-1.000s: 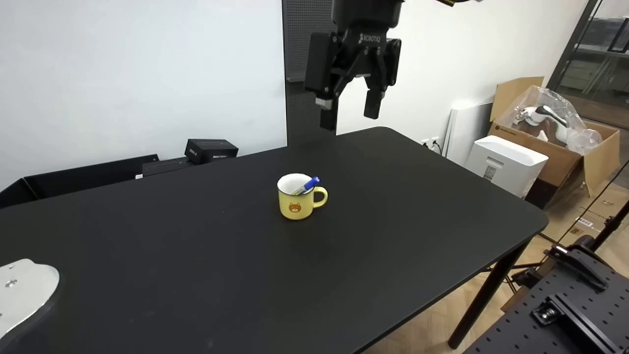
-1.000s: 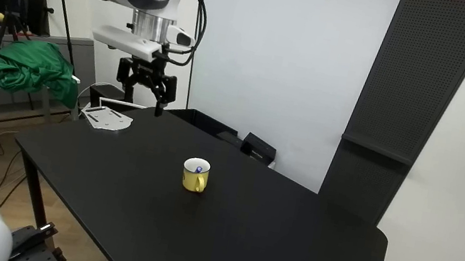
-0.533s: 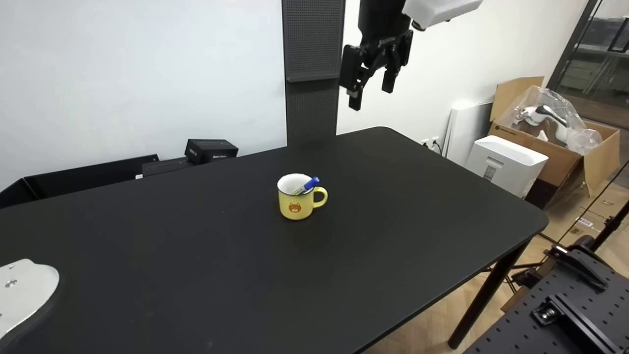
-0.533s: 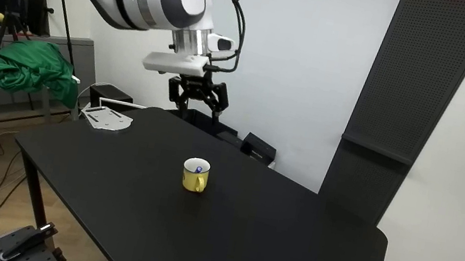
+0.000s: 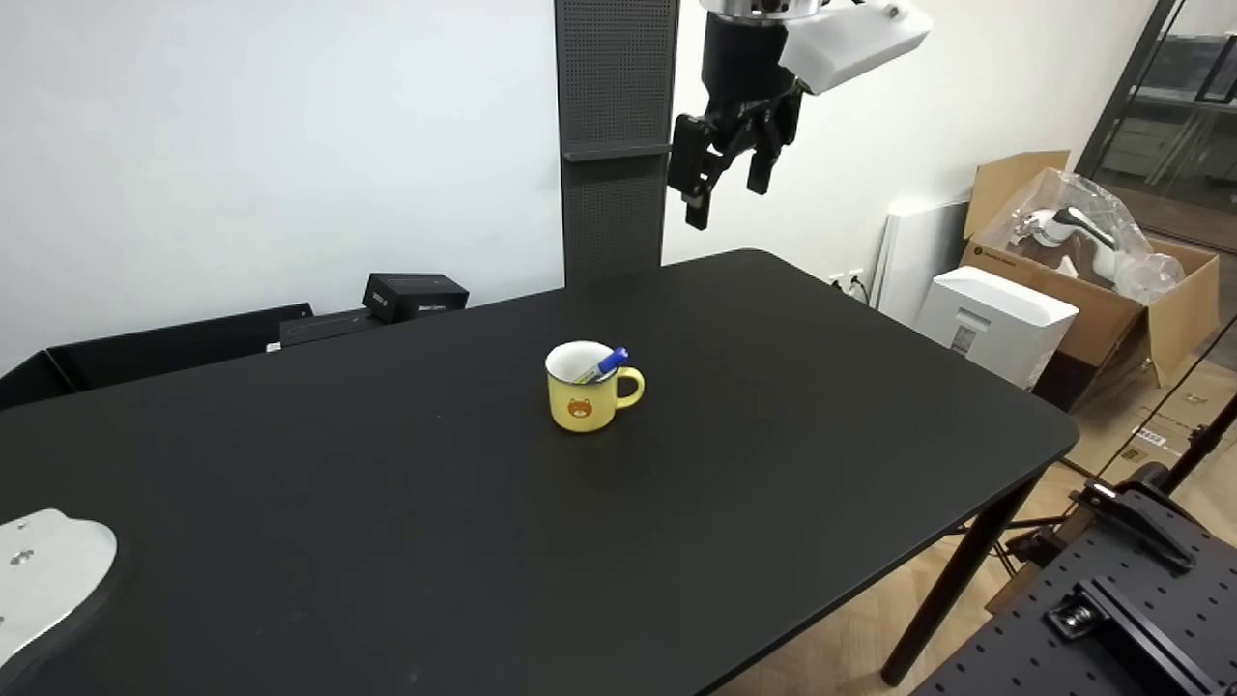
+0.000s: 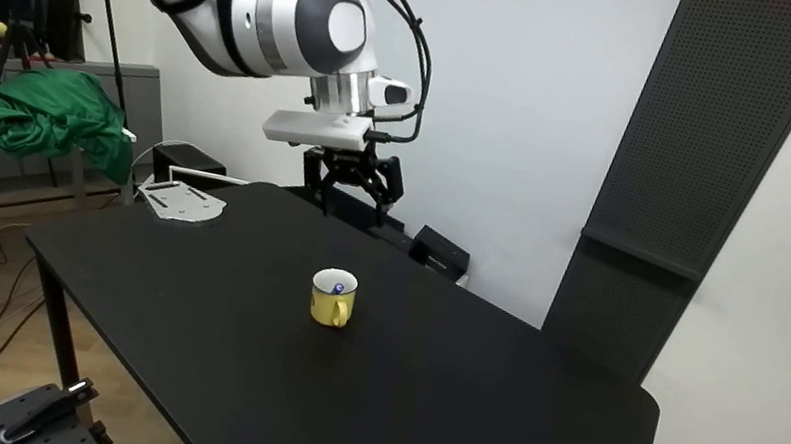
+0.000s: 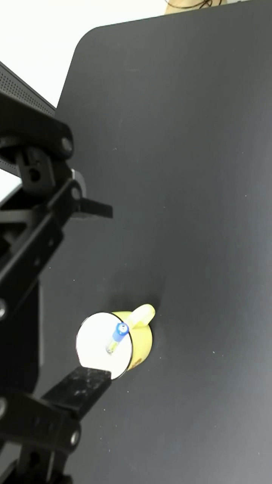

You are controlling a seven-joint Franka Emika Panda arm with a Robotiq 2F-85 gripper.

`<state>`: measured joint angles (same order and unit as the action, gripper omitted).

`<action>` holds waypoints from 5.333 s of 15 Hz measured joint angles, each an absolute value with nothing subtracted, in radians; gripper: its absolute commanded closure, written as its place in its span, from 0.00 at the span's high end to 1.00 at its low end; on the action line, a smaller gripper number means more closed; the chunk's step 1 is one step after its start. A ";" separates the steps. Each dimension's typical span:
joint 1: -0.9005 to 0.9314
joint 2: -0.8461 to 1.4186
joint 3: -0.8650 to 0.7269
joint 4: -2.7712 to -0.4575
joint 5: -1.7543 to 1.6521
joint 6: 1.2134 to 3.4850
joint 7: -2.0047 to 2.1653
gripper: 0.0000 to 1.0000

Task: Remove the marker from the cup and put it on the table

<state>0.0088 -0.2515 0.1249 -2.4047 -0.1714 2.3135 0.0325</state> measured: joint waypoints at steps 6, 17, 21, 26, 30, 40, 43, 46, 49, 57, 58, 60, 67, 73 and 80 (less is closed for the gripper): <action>0.009 -0.094 0.087 -2.373 -0.164 2.356 -0.025 1.00; 0.066 0.201 0.109 -2.165 -0.114 2.362 -0.195 1.00; 0.069 0.211 0.109 -2.172 -0.126 2.388 -0.196 1.00; 0.085 0.266 0.107 -2.169 -0.172 2.446 -0.194 1.00; 0.096 0.309 0.105 -2.159 -0.200 2.474 -0.194 0.74; 0.103 0.353 0.105 -2.142 -0.201 2.501 -0.196 0.05; 0.103 0.356 0.105 -2.138 -0.201 2.503 -0.196 0.05; 0.103 0.356 0.105 -2.138 -0.201 2.503 -0.198 0.05; 0.103 0.356 0.105 -2.137 -0.201 2.503 -0.203 0.05; 0.120 0.232 0.105 -2.151 -0.229 2.491 -0.198 0.05; 0.121 0.206 0.105 -2.157 -0.232 2.487 -0.196 0.05; 0.121 0.151 0.105 -2.176 -0.238 2.482 -0.186 0.05; 0.109 0.008 0.079 -2.261 -0.473 2.501 0.098 0.05; 0.064 0.027 0.058 -2.297 -0.525 2.513 0.192 0.05; 0.048 0.156 0.033 -2.302 -0.422 2.640 0.123 0.05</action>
